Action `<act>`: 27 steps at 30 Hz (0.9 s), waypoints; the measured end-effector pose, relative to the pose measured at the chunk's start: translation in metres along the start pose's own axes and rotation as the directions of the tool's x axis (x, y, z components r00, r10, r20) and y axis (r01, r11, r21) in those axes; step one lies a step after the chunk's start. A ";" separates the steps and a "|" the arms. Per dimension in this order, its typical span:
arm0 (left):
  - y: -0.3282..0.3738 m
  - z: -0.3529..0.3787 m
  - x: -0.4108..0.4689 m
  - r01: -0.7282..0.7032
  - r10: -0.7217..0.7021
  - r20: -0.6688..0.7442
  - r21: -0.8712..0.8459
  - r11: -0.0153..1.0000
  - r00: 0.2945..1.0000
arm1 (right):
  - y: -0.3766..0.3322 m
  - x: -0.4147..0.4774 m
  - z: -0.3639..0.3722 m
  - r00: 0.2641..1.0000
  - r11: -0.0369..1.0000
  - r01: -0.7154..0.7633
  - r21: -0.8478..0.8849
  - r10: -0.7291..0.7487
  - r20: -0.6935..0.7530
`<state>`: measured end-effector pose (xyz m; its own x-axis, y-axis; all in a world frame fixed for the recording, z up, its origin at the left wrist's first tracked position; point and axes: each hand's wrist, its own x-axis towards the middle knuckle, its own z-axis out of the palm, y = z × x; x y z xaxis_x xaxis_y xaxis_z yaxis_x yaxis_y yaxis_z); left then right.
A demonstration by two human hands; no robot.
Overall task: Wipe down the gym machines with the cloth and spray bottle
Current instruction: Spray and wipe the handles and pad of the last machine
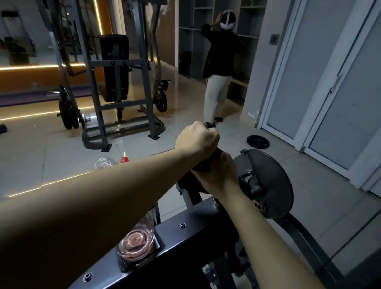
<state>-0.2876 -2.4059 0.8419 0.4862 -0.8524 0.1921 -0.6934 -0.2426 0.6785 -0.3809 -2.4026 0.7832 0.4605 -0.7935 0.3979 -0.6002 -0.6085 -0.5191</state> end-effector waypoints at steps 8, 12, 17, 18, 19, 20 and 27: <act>-0.005 0.004 0.006 -0.005 0.005 0.052 0.015 1.000 0.999 | 0.043 -0.009 0.017 0.990 0.977 -0.038 -0.209 0.066 0.128; -0.005 0.003 0.006 -0.001 0.001 0.071 0.005 1.000 0.997 | 0.052 -0.035 0.029 0.993 0.976 -0.100 -0.191 0.088 -0.073; -0.006 0.004 0.007 0.011 -0.011 0.081 0.008 1.000 0.997 | 0.067 -0.077 0.037 0.975 0.909 -0.221 -0.352 0.207 -0.078; -0.006 0.004 0.007 0.012 -0.013 0.078 0.012 1.000 0.997 | 0.063 -0.077 0.035 0.973 0.893 -0.226 -0.390 0.223 -0.052; -0.006 0.004 0.007 0.011 -0.012 0.073 0.019 1.000 0.997 | 0.060 -0.074 0.033 0.970 0.882 -0.228 -0.413 0.243 -0.016; -0.005 0.005 0.007 0.009 -0.011 0.066 0.024 1.000 0.998 | 0.058 -0.069 0.028 0.964 0.880 -0.232 -0.415 0.266 0.024; -0.008 0.007 0.009 0.015 -0.015 0.059 -0.004 1.000 0.998 | 0.002 -0.009 -0.002 0.997 0.999 -0.010 0.035 0.008 0.071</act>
<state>-0.2810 -2.4152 0.8332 0.4642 -0.8746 0.1398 -0.6840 -0.2536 0.6840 -0.3871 -2.3965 0.7803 0.5011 -0.7961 0.3393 -0.5813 -0.6001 -0.5495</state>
